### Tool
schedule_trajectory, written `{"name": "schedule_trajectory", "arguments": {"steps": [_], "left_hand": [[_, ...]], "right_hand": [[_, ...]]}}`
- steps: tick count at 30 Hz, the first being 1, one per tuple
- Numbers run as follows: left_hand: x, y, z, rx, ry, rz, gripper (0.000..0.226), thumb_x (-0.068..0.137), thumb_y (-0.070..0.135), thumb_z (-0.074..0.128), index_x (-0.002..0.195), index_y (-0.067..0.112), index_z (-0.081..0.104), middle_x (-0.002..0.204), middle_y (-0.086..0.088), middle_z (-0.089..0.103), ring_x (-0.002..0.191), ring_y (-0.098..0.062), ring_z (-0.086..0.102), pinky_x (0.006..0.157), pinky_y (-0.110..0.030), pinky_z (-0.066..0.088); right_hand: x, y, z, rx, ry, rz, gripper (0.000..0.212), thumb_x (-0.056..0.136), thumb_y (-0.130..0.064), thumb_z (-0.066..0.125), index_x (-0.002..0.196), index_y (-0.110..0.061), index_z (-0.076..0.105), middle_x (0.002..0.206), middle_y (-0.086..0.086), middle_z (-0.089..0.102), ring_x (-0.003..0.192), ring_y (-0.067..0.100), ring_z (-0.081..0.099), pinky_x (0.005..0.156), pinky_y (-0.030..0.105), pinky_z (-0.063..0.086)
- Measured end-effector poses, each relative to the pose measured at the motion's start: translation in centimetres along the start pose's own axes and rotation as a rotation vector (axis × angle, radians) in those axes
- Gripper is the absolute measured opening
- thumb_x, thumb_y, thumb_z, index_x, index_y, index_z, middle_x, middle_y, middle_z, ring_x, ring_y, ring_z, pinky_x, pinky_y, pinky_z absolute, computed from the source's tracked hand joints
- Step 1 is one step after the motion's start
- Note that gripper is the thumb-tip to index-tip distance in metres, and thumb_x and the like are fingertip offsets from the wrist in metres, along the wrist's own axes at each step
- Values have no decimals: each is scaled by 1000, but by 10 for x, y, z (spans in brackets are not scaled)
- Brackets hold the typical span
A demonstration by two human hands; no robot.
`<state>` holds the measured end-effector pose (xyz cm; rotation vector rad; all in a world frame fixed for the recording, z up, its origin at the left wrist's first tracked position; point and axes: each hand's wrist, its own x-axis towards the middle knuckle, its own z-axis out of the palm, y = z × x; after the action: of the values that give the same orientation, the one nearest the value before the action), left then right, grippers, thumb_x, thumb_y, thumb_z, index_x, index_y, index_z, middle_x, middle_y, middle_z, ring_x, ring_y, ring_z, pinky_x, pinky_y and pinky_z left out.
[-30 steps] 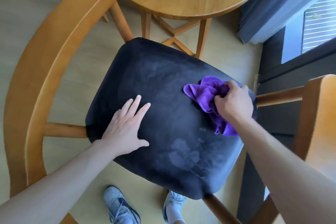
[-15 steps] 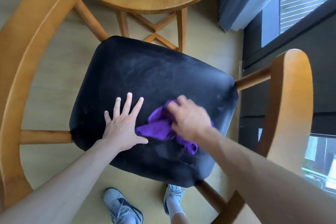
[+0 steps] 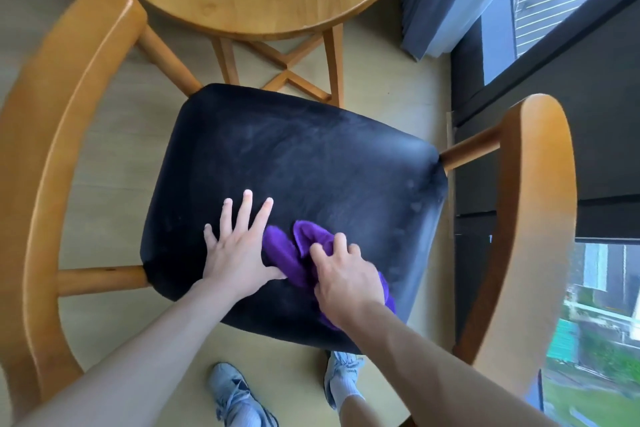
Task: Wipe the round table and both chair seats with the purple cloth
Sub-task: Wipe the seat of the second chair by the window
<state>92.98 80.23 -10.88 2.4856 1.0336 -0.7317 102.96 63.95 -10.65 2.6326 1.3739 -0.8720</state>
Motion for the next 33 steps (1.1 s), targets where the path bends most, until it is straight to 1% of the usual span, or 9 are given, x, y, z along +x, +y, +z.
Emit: {"name": "schedule_trajectory", "arguments": {"steps": [4,7,10,15,19,21,26,29,33], "left_hand": [[9,11,-5,88,-31,-20,143,58,70,86,160,33,-7,168,-3,-19,155,-39,-8,118,-65,23],[16,12,-4,141,-26,-18,140,59,71,85,159,29,-4,167,-9,-14,153,-44,-1,116,-62,28],[16,6,1,204,18,46,139,62,79,78,160,24,-3,167,-16,-10,152,-45,1,120,-59,22],[18,-5,10,301,77,475,127,78,69,71,160,31,-18,168,-6,-24,157,-29,-9,123,-59,6],[27,-1,-1,325,-5,521,117,84,65,69,161,28,-10,170,-5,-18,157,-30,-5,120,-61,12],[26,1,-5,337,-26,527,116,85,62,70,161,25,-10,169,-8,-18,157,-34,-5,119,-65,14],[28,3,0,436,-8,554,116,85,63,68,161,18,-8,168,-16,-14,154,-41,0,114,-68,21],[28,1,-7,502,-16,585,115,83,70,65,159,19,-5,166,-16,-7,151,-39,10,108,-63,29],[56,15,-42,423,-9,656,87,73,70,75,136,30,31,139,-3,32,122,-29,36,89,-48,46]], "right_hand": [[22,41,-28,-35,97,-44,34,88,-24,59,120,-27,46,124,7,42,108,34,52,65,40,42],[42,87,-49,313,369,570,32,84,-27,61,115,-29,53,120,8,44,105,38,58,81,45,53],[50,103,-56,666,429,1032,36,87,-27,58,123,-26,58,126,16,45,108,44,61,95,43,48],[12,25,-21,454,302,878,36,86,-31,61,121,-28,52,114,11,46,96,42,64,85,44,53],[-8,-17,-8,487,114,869,32,85,-34,58,116,-30,52,110,4,46,96,39,64,82,41,54],[-4,-12,-17,555,174,900,30,84,-34,59,113,-30,57,111,4,51,98,37,64,85,40,53],[44,35,-63,708,629,1009,33,86,-25,55,117,-34,59,119,4,43,88,35,61,81,37,50],[67,50,-65,660,557,1003,33,88,-15,51,118,-29,59,126,10,41,103,39,59,82,39,49],[44,23,-31,561,380,1012,27,87,-21,55,114,-25,55,120,11,44,106,41,55,74,38,40]]}}
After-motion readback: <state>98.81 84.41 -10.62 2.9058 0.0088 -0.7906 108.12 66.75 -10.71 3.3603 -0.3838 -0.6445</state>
